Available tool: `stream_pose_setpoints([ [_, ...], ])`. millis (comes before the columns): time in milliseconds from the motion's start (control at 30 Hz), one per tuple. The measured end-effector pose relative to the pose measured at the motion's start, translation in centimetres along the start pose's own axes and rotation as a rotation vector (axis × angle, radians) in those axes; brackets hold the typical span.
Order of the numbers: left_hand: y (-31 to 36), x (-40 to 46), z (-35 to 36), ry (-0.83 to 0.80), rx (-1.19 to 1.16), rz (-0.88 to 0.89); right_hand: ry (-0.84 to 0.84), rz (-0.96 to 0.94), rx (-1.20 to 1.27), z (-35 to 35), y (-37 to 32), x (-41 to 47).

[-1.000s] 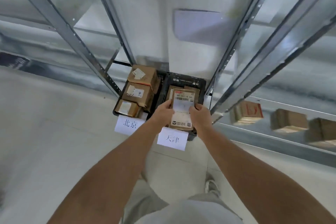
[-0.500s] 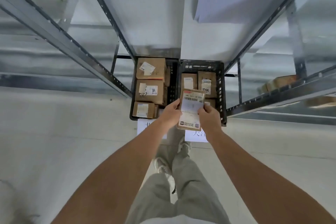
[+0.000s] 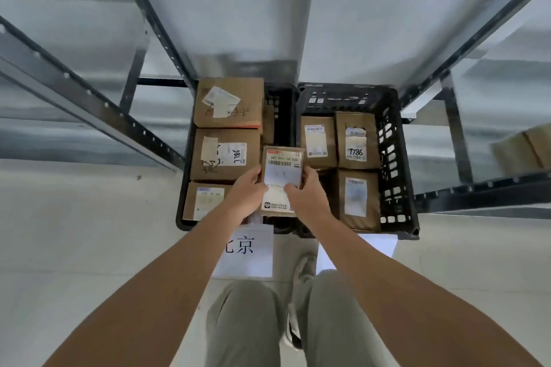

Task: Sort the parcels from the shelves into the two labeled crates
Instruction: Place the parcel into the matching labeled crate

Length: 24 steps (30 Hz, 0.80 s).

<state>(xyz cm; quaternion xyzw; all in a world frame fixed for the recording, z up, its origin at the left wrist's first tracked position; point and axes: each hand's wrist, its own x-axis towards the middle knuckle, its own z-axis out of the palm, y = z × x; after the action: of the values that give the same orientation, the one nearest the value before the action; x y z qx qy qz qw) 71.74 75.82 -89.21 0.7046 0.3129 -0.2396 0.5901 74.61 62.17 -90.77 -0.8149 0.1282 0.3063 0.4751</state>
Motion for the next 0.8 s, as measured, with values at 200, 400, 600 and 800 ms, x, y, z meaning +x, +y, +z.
stream_pose_setpoints([
  [200,-2.3,11.2,-1.1,0.081,0.007,0.123,0.029,-0.205,-0.081,2.8,2.3,11.4],
  [400,-3.2,15.7,-0.9,0.061,-0.076,0.179,0.114,-0.322,-0.122,3.6,3.4,15.7],
  [600,-5.7,16.0,-2.0,0.015,0.099,0.155,0.087,-0.305,-0.245,4.4,4.8,15.3],
  [800,-6.7,15.2,-2.4,-0.1,0.385,0.117,-0.254,-0.116,-0.435,5.1,5.3,14.4],
])
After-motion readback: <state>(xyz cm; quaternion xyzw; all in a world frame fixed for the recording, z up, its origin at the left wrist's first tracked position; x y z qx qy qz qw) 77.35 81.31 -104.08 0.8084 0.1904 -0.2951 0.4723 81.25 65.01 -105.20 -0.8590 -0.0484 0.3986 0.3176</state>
